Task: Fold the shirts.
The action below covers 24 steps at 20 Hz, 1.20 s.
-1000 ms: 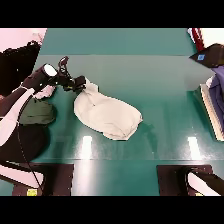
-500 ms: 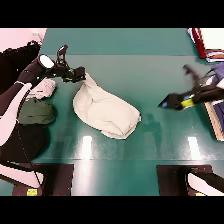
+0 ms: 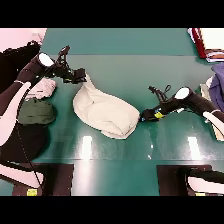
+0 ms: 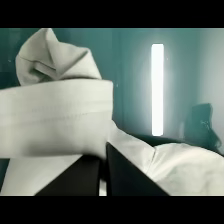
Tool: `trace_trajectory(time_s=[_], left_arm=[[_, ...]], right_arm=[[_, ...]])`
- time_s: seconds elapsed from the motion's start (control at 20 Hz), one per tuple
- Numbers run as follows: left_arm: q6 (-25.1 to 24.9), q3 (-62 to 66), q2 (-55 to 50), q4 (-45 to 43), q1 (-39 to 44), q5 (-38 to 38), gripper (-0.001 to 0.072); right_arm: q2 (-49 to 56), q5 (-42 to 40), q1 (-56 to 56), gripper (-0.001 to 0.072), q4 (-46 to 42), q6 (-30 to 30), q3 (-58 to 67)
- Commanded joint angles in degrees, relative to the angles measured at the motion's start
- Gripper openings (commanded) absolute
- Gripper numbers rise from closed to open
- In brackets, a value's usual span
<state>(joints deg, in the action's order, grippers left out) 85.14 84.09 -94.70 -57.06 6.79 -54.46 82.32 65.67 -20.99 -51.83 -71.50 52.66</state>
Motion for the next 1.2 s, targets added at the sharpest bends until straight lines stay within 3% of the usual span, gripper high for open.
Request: trace_trajectory(time_s=[0.0, 0.1, 0.15, 0.2, 0.4, 0.65, 0.95, 1.15], left_arm=[[-0.1, 0.1, 0.0, 0.0, 0.0, -0.7, 0.0025], [-0.1, 0.1, 0.0, 0.0, 0.0, -0.6, 0.0025], [-0.1, 0.1, 0.0, 0.0, 0.0, -0.5, 0.0025], [-0.1, 0.1, 0.0, 0.0, 0.0, -0.6, 0.0025], [-0.1, 0.1, 2.6, -2.1, 0.0, -0.6, 0.0023], [-0.1, 4.6, 18.8, -11.0, 0.0, 0.6, 0.0024], [-0.1, 16.2, 38.6, -9.5, 0.0, 0.9, 0.0024], [-0.1, 25.4, 44.4, -6.6, 0.0, 1.3, 0.0024]], right_arm=[[2.2, -4.5, -1.3, 0.0318, -0.4, 0.6, 1.6], [2.2, -5.3, -1.4, 0.0304, -0.3, 0.6, 1.6], [2.2, -5.1, -1.5, 0.0197, -0.3, 0.6, 1.6], [2.2, -5.0, -1.5, 0.0015, -0.3, 0.7, 1.6], [-0.4, -5.8, 0.0, 0.0018, -0.8, 1.2, 1.8], [-13.0, -2.0, 9.9, 0.0017, -0.9, 1.2, 12.3], [-28.0, 0.7, 18.1, 0.0017, -0.9, 1.2, 32.2], [-35.3, 0.8, 20.8, 0.0017, -0.9, 1.2, 40.5]])
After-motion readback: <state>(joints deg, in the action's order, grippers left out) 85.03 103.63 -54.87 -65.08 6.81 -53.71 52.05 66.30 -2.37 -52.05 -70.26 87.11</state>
